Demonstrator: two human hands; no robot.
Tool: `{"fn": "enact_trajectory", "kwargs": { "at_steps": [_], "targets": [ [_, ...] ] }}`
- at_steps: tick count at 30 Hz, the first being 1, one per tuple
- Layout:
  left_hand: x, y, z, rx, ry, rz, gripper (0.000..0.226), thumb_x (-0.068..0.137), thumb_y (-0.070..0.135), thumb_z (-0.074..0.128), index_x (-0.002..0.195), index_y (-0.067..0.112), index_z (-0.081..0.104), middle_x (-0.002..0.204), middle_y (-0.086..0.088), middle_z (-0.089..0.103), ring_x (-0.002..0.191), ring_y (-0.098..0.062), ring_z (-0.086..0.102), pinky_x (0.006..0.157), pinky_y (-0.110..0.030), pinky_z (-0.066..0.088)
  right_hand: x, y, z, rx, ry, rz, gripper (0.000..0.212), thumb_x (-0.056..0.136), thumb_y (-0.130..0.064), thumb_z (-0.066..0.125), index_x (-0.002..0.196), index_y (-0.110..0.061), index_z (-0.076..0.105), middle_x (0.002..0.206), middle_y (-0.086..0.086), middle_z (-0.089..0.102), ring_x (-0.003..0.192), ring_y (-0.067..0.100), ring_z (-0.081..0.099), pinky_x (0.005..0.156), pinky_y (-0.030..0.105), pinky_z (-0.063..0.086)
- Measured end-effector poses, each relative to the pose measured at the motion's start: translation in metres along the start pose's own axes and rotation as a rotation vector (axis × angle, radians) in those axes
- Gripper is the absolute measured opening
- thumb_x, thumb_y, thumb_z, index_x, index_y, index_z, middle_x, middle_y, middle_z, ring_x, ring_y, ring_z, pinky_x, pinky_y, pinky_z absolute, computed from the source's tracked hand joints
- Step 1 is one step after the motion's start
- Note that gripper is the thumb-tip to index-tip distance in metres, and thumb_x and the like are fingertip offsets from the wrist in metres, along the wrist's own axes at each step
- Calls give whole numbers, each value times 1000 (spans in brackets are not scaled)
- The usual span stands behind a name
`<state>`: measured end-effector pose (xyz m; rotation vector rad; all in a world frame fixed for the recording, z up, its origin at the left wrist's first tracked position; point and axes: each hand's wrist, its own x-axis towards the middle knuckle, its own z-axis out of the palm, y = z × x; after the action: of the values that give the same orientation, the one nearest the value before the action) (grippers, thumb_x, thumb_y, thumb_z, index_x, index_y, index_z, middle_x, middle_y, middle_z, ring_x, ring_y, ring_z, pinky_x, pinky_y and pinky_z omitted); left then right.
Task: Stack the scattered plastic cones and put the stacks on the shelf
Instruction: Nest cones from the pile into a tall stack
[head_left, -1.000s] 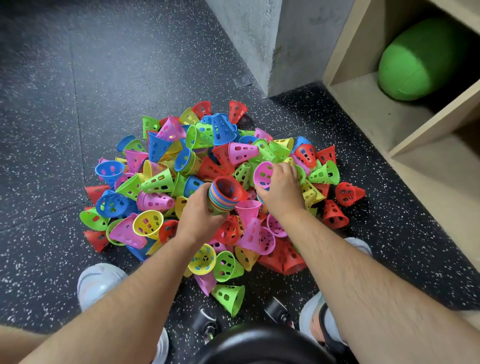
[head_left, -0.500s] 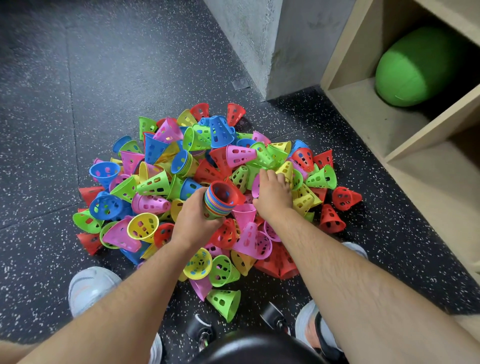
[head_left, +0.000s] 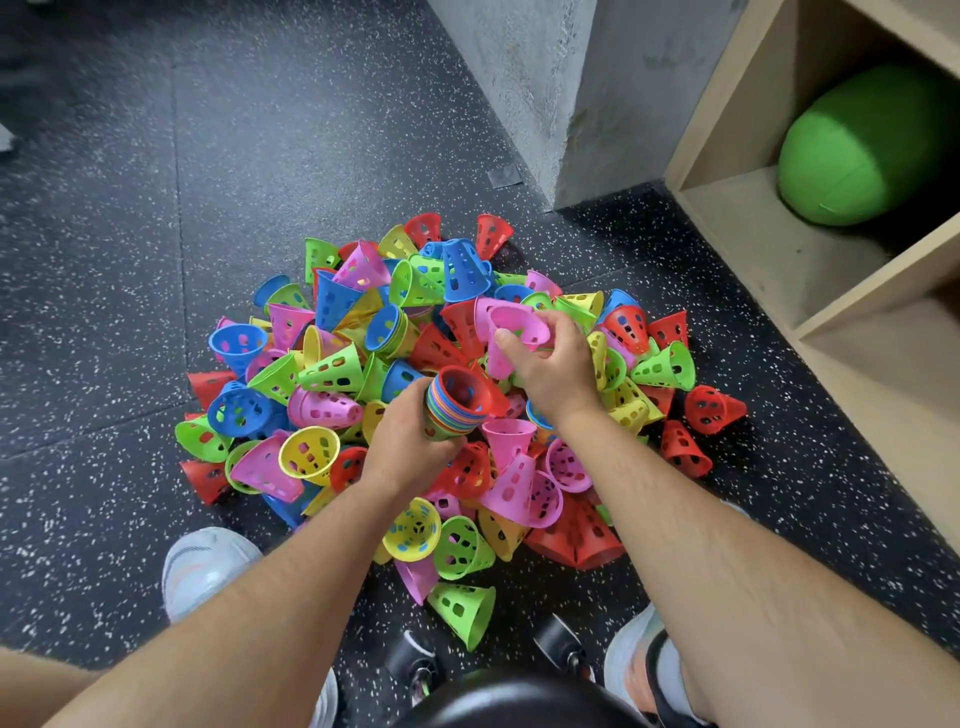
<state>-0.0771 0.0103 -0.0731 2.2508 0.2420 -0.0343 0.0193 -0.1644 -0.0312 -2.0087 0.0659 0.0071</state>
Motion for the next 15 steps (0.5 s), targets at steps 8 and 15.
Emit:
{"fn": "enact_trajectory", "kwargs": {
  "at_steps": [8, 15],
  "targets": [
    [28, 16, -12, -44, 62, 26, 55, 78, 22, 86, 122, 31, 54, 100, 19, 62, 89, 8, 62, 70, -6, 45, -9, -10, 24, 14, -361, -3, 47, 76, -46, 76, 111, -17, 63, 116, 2, 56, 110, 16, 57, 101, 37, 46],
    [43, 16, -6, -120, 124, 10, 54, 78, 21, 82, 123, 30, 55, 103, 21, 63, 95, 5, 63, 78, -14, 49, 49, -4, 19, -489, -96, -246, 48, 91, -27, 58, 137, -12, 53, 135, 9, 53, 128, 28, 45, 110, 38, 37]
  ]
}}
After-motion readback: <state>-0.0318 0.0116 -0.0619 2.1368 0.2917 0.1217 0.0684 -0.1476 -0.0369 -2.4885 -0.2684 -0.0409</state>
